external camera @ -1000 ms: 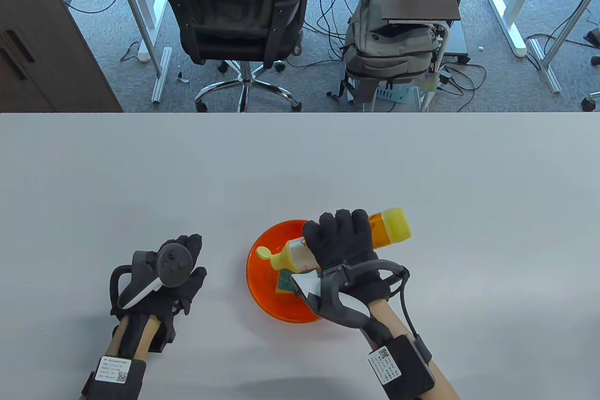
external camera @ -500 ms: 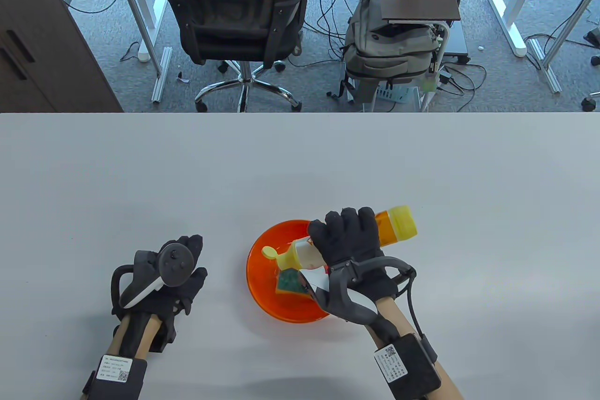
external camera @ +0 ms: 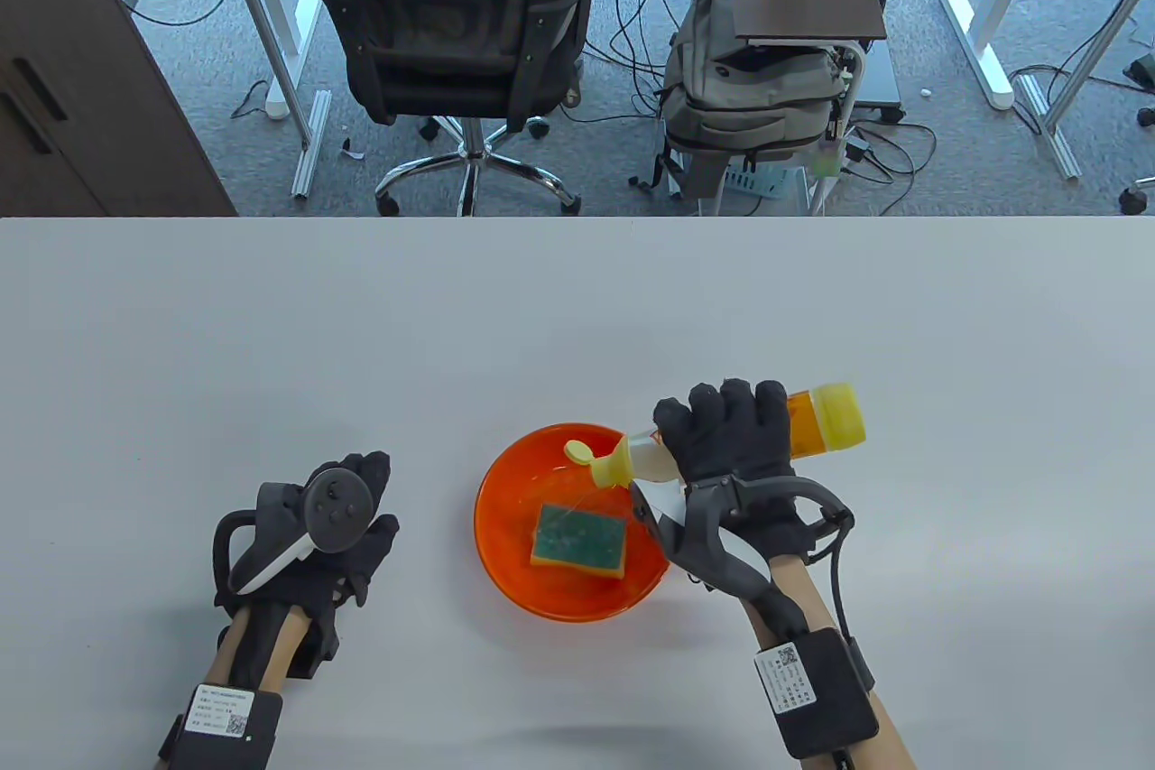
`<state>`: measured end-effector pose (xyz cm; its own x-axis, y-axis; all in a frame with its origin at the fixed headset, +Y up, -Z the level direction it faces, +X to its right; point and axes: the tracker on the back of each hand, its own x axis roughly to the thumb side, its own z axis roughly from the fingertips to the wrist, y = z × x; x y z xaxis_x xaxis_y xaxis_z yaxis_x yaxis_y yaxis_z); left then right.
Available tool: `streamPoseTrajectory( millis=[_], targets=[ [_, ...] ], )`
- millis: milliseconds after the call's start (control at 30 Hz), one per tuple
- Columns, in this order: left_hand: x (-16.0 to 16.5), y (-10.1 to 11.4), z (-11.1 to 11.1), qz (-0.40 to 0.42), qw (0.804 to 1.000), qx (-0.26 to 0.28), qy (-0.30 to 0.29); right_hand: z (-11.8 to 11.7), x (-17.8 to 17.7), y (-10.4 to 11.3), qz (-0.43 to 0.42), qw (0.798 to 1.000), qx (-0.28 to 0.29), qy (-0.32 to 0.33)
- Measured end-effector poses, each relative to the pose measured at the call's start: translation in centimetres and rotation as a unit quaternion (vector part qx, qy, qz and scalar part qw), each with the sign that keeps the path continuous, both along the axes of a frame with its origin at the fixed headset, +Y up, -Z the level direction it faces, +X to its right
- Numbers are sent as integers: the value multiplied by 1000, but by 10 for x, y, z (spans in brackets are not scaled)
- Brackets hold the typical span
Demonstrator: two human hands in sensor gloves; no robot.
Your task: Squeeze dish soap on sponge and spread
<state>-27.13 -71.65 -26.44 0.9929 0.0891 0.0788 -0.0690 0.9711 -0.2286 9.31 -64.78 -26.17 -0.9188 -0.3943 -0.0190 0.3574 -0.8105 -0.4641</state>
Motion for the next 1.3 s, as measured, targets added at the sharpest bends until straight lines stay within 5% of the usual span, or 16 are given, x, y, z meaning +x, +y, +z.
streamPoseTrajectory(
  millis=[467,1300],
  targets=[
    [0,-1,0,2,1000,-1,1,-10,42,5,-18,998,0,-68],
    [1,-3,0,5,1000,-3,1,31,-64,-2,10,994,-27,105]
  ],
)
